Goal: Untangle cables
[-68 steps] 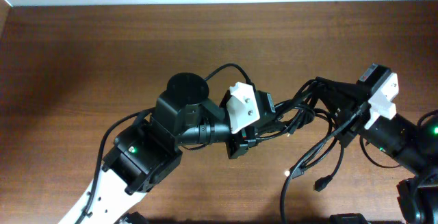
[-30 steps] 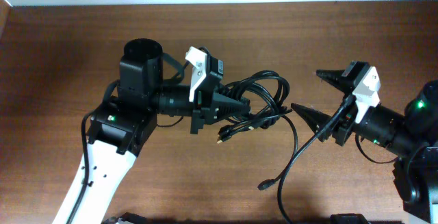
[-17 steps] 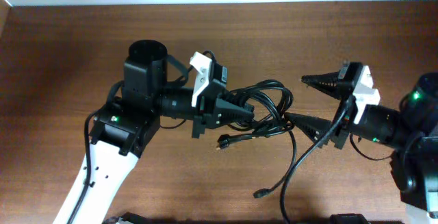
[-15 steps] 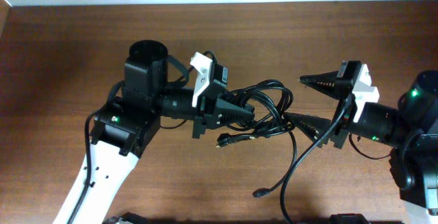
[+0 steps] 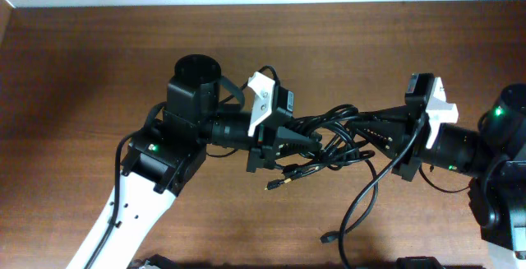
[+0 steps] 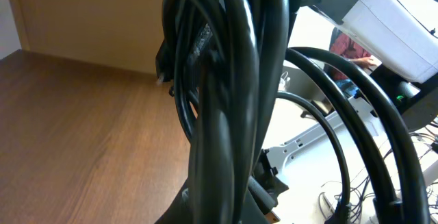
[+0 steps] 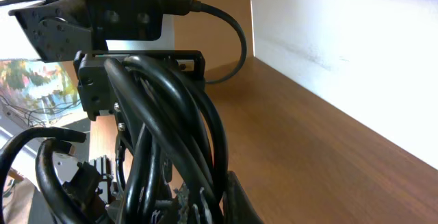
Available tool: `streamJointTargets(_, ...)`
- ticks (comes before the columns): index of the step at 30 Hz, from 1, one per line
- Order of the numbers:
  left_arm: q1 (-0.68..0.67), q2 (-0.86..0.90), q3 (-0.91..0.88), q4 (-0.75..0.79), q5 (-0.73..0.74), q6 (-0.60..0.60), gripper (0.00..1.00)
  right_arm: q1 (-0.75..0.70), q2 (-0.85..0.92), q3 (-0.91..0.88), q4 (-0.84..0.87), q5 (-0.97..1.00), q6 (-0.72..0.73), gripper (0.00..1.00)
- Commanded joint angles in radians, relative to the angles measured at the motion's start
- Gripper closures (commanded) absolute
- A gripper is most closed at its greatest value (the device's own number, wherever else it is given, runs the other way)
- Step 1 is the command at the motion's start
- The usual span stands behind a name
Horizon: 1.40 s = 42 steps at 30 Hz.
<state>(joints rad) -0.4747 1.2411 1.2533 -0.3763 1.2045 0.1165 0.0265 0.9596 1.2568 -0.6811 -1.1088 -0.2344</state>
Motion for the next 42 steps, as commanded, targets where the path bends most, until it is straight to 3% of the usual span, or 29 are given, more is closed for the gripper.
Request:
streamJointTargets(1, -0.010, -0.011, 0.010, 0.011, 0.117, 0.000, 1.00, 0.000, 0.013, 0.005, 0.072, 0.020, -0.019, 0.96)
streamJointTargets(10, -0.089, 0.010, 0.010, -0.007, 0.116, 0.001, 1.00, 0.000, 0.013, 0.005, 0.411, 0.064, -0.021, 0.96)
streamJointTargets(13, -0.088, 0.012, 0.009, -0.030, 0.116, 0.002, 1.00, -0.001, 0.013, 0.005, 0.425, 0.337, -0.082, 0.96)
streamJointTargets(15, -0.088, 0.012, 0.009, -0.064, 0.090, 0.002, 1.00, -0.001, 0.013, 0.005, 0.423, 0.672, -0.109, 0.94)
streamJointTargets(16, -0.087, 0.012, 0.009, -0.071, 0.078, 0.002, 1.00, -0.001, 0.013, 0.005, 0.415, 0.750, -0.109, 0.83)
streamJointTargets(18, -0.087, 0.012, 0.009, -0.071, 0.048, 0.002, 1.00, 0.000, -0.013, 0.005, 0.351, 0.859, -0.103, 0.35)
streamJointTargets(20, -0.084, 0.011, 0.009, -0.069, 0.001, 0.002, 1.00, 0.000, -0.078, 0.005, 0.270, 0.851, -0.060, 0.01)
streamJointTargets(24, -0.030, 0.011, 0.009, -0.036, -0.001, 0.006, 1.00, 0.000, -0.170, 0.005, 0.016, 0.829, -0.060, 0.01)
streamJointTargets(26, 0.023, 0.011, 0.009, -0.037, -0.001, 0.006, 1.00, 0.000, -0.200, 0.005, -0.047, 0.698, -0.045, 0.01)
streamJointTargets(30, 0.060, 0.011, 0.009, -0.041, 0.003, 0.013, 1.00, 0.000, -0.208, 0.006, -0.046, 0.464, 0.072, 0.01)
streamJointTargets(35, 0.058, 0.011, 0.009, -0.044, 0.120, 0.081, 1.00, 0.000, -0.196, 0.006, -0.040, 0.438, 0.092, 0.01)
streamJointTargets(42, -0.001, 0.013, 0.009, -0.044, 0.109, 0.126, 1.00, 0.000, -0.103, 0.006, 0.004, 0.269, 0.120, 0.01)
